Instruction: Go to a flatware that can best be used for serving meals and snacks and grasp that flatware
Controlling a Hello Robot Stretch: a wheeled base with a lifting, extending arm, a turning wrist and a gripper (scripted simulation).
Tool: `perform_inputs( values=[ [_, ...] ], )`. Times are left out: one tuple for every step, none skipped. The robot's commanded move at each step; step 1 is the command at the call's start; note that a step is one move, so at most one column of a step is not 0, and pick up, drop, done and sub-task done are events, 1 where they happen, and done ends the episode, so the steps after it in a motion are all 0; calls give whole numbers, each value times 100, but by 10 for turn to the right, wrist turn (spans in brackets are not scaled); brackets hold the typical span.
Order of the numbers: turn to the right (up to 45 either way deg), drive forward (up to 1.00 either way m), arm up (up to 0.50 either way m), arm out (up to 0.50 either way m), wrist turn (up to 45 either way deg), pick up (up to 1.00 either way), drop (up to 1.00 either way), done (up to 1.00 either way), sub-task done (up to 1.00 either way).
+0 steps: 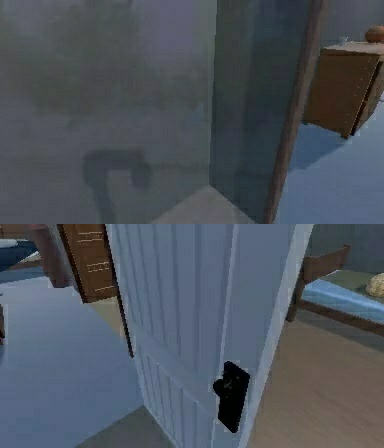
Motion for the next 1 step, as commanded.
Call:
perform_inputs(
  values=[
    [390, 0, 0, 0, 0, 0, 0, 0, 0]
  ],
)
